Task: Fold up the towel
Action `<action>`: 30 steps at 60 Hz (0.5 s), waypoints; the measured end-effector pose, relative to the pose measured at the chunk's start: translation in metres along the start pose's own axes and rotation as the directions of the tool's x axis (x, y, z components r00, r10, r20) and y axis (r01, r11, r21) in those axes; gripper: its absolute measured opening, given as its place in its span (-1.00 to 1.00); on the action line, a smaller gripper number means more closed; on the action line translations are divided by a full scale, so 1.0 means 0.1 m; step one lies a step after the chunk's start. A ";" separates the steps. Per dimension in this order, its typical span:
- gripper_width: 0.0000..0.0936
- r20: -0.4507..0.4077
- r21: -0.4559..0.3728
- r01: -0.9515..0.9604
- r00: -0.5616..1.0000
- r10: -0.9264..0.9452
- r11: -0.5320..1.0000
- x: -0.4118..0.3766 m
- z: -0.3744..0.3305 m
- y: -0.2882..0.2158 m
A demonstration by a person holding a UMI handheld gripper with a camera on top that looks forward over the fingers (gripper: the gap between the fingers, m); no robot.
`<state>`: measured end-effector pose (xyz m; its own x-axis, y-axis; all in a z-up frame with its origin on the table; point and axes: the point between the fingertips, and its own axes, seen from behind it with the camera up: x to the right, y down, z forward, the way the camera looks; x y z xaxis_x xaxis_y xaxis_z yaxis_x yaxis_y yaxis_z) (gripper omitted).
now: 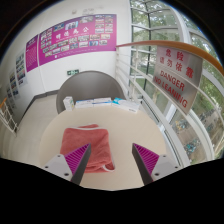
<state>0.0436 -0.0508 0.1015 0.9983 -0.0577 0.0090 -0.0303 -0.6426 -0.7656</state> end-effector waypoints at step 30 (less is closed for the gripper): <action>0.83 -0.021 0.062 0.113 0.994 -0.112 0.992 -0.88 -2.41 0.51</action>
<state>-0.0582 -0.2626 0.2163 0.9942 -0.0012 0.1077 0.0857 -0.5962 -0.7982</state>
